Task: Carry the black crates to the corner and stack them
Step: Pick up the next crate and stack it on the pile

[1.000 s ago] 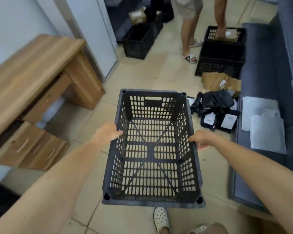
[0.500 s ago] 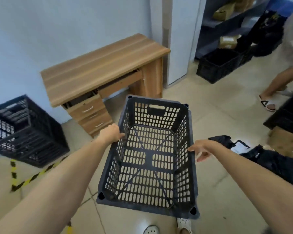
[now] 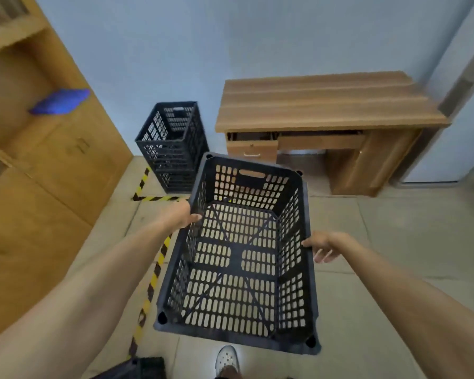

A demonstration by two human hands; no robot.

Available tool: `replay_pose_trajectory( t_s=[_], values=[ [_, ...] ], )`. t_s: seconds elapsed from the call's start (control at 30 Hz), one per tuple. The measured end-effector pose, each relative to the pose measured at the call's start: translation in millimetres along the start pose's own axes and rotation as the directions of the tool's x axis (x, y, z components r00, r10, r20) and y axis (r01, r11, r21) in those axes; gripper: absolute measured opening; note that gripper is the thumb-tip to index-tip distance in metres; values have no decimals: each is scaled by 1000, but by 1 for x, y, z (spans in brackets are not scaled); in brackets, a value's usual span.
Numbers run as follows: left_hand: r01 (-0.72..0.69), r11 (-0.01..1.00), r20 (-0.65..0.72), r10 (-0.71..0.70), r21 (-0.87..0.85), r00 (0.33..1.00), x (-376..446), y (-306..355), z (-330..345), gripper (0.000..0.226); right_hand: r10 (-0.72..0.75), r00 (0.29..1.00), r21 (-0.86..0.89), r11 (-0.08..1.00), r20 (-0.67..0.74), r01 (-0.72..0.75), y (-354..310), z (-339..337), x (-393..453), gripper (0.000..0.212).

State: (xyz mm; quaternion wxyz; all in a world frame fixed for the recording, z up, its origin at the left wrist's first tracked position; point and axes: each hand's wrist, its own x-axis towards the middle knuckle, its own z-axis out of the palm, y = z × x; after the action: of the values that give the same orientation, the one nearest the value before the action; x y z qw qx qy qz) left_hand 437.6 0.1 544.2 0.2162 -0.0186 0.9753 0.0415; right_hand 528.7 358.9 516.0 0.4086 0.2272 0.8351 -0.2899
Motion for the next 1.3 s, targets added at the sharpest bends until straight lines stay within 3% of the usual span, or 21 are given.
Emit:
replay_pose_trajectory(
  t_s=[0.1,0.23,0.37,0.7,1.07,1.3],
  values=[
    [114,990,46,-111,-78,993,-8,-49,-4,44,-83,996,-120,989,17,85,-54,8,13,25],
    [201,972,47,-197,-125,979,-6,-118,-13,48,-135,989,-230,962,65,146,-130,23,31,27],
    [246,966,29,-245,-76,969,3,-174,-29,35,-135,983,-314,934,127,169,-207,41,46,29],
    [396,916,64,-392,-67,918,59,-311,-59,56,-194,961,-417,870,198,262,-376,76,80,32],
    [475,868,5,-479,-144,878,156,-368,-106,62,-184,936,-461,831,301,312,-516,50,151,48],
    [564,795,-48,-587,-225,808,226,-385,-174,54,-306,890,-413,802,337,432,-634,-13,187,58]
  ],
)
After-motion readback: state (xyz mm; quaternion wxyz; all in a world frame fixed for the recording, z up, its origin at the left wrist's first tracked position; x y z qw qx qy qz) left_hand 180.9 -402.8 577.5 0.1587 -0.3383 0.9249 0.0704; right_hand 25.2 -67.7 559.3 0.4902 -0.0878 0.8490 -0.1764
